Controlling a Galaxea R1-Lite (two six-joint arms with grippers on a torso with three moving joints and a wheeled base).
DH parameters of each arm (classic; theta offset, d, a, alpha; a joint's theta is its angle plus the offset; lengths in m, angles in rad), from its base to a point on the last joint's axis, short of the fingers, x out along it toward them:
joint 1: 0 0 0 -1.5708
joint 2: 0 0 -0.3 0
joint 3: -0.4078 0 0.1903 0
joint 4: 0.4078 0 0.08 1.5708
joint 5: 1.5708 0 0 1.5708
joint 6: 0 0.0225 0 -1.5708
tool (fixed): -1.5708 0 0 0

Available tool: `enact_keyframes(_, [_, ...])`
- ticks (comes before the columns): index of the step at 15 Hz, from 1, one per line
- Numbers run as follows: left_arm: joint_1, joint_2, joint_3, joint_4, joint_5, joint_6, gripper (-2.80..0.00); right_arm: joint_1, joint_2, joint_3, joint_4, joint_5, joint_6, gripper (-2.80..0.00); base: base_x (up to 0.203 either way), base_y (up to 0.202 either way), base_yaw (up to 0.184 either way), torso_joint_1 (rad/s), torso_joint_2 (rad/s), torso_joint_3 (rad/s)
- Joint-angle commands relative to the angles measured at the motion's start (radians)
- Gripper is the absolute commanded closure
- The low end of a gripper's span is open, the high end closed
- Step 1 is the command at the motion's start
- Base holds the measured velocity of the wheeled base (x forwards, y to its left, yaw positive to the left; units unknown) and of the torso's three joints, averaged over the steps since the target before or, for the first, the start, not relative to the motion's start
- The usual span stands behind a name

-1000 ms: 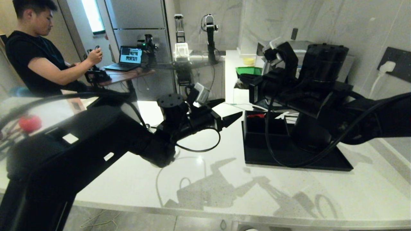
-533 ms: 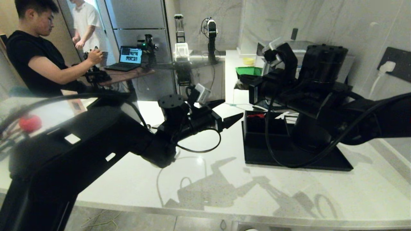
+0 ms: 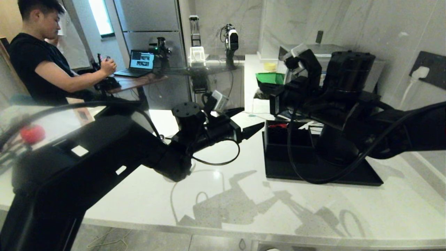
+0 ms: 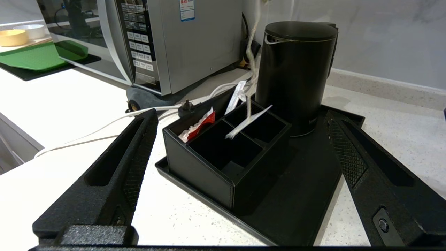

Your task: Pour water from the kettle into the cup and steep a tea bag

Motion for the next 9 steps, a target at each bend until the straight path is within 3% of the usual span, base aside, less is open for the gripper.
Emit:
enact_keyframes(1, [-0.001, 0.003, -0.001, -0.007, -0.003, -0.001, -2.80, 0.003, 0.003, -0.002, -0.005, 0.001, -0.002, 0.00, 0.000, 0.000, 0.000, 0.000, 0.00, 0.000])
enact_keyframes(9, [0.000, 0.017, -0.032, -0.006, -0.005, -0.001, -2.80, 0.023, 0.000, 0.001, -0.005, 0.001, -0.003, 0.00, 0.000, 0.000, 0.000, 0.000, 0.00, 0.000])
